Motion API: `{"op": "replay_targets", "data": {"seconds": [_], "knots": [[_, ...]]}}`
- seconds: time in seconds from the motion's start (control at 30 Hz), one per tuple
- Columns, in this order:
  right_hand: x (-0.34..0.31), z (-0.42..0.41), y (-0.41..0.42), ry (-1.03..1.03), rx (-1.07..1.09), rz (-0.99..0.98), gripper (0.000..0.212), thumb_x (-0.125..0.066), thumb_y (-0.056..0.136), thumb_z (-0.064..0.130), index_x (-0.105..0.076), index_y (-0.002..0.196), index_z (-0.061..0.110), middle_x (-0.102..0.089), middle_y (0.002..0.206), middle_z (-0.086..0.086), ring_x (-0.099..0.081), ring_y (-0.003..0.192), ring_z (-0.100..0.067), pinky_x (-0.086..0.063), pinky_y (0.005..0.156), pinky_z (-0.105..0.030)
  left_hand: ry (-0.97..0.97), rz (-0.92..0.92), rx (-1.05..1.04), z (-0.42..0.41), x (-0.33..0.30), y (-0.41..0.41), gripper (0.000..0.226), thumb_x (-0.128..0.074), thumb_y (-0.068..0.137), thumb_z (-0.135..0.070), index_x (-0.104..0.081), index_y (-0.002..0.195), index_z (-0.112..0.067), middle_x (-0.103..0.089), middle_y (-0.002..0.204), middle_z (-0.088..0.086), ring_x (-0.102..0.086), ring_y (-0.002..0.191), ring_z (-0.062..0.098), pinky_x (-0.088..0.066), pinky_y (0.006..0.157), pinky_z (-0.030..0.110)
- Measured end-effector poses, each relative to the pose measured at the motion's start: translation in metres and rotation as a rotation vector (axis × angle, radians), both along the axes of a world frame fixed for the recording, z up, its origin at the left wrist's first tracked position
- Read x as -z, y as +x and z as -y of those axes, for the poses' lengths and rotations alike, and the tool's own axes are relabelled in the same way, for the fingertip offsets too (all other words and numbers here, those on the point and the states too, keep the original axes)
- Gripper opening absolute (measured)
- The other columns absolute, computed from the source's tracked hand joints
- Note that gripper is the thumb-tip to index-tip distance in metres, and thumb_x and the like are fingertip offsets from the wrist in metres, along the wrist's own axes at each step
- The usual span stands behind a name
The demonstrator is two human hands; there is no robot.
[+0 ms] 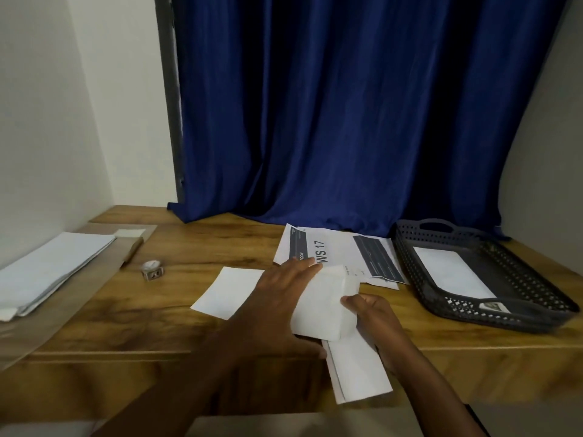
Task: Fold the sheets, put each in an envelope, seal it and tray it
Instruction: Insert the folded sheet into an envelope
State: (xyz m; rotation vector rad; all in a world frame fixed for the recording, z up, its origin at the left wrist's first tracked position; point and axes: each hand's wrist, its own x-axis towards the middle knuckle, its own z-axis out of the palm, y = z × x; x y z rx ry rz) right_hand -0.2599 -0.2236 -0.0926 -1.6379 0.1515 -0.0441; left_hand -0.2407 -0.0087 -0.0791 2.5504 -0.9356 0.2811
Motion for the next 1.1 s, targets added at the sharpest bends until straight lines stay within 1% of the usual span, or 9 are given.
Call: {"op": "replay_targets", "data": {"seconds": [0.07,0.17,0.27,0.43,0.53,0.67,0.87,1.0,1.1], "knots": [[-0.003,0.0,-0.003,0.016,-0.013,0.002,0.02,-0.061,0.097,0.016,-0.068,0.086,0.001,-0.076,0.092,-0.021,-0.072,0.084,-0.035,-0.056,0.073,-0.039,0.095,-0.029,0.003,0.003,0.007,0.019,0.125,-0.066,0.063,-0.087,0.006,0.155,-0.043,0.003,0.167,-0.019,0.0,0.154,0.009,-0.006,0.127,0.049],[-0.007,0.003,-0.008,0.012,-0.047,-0.004,0.015,-0.059,0.097,0.007,-0.068,0.088,-0.002,-0.075,0.09,-0.024,-0.073,0.081,-0.041,-0.059,0.074,-0.052,0.035,-0.094,0.026,0.009,0.017,0.027,0.119,-0.072,0.066,-0.08,-0.004,0.156,-0.041,-0.01,0.166,-0.015,-0.011,0.15,0.01,-0.017,0.124,0.049],[-0.009,0.004,-0.009,-0.019,-0.069,-0.026,0.017,-0.058,0.094,-0.002,-0.068,0.082,0.0,-0.076,0.077,-0.016,-0.074,0.066,-0.028,-0.06,0.056,-0.035,-0.011,-0.045,0.003,0.008,0.026,0.029,0.116,-0.075,0.065,-0.078,-0.013,0.155,-0.04,-0.019,0.162,-0.016,-0.019,0.143,0.007,-0.023,0.123,0.044],[0.0,0.0,-0.001,-0.075,-0.058,0.001,0.014,-0.068,0.092,0.01,-0.074,0.091,-0.002,-0.077,0.09,-0.019,-0.075,0.088,-0.036,-0.059,0.075,-0.043,-0.061,0.082,-0.03,0.006,0.029,0.027,0.121,-0.068,0.058,-0.089,-0.018,0.155,-0.037,-0.024,0.16,-0.011,-0.023,0.142,0.01,-0.025,0.12,0.046],[0.001,-0.002,0.001,-0.102,-0.057,0.001,0.016,-0.074,0.09,0.022,-0.076,0.092,0.007,-0.079,0.086,-0.009,-0.076,0.084,-0.028,-0.059,0.069,-0.035,-0.066,0.122,-0.028,0.006,0.029,0.024,0.121,-0.068,0.058,-0.088,-0.018,0.155,-0.035,-0.026,0.16,-0.009,-0.022,0.141,0.01,-0.023,0.121,0.049],[-0.002,-0.003,0.003,-0.073,-0.054,-0.017,0.014,-0.077,0.088,0.021,-0.076,0.093,0.009,-0.08,0.087,-0.007,-0.077,0.085,-0.024,-0.061,0.07,-0.035,-0.101,0.156,-0.013,0.006,0.031,0.025,0.12,-0.067,0.059,-0.089,-0.019,0.154,-0.035,-0.031,0.158,-0.007,-0.028,0.14,0.013,-0.024,0.12,0.05],[0.002,-0.003,0.008,-0.148,-0.056,-0.053,0.03,-0.085,0.079,0.026,-0.077,0.094,0.001,-0.079,0.09,-0.013,-0.076,0.086,-0.033,-0.06,0.084,-0.053,-0.138,0.217,0.016,0.005,0.035,0.026,0.117,-0.069,0.059,-0.086,-0.021,0.153,-0.036,-0.035,0.156,-0.007,-0.033,0.14,0.012,-0.009,0.123,0.049],[0.003,-0.004,0.011,-0.154,-0.021,-0.049,0.015,-0.085,0.079,0.017,-0.076,0.084,0.006,-0.079,0.085,-0.009,-0.076,0.078,-0.025,-0.06,0.062,-0.032,-0.121,0.225,0.012,0.004,0.034,0.026,0.116,-0.067,0.059,-0.088,-0.022,0.153,-0.036,-0.035,0.156,-0.007,-0.033,0.14,0.013,-0.009,0.124,0.052],[0.002,-0.006,0.01,-0.143,-0.007,-0.03,0.019,-0.085,0.078,0.018,-0.075,0.092,0.01,-0.079,0.09,-0.008,-0.075,0.085,-0.026,-0.058,0.063,-0.031,-0.08,0.195,-0.022,0.004,0.032,0.025,0.119,-0.06,0.058,-0.094,-0.016,0.154,-0.038,-0.031,0.159,-0.007,-0.03,0.143,0.015,-0.006,0.125,0.054]]}}
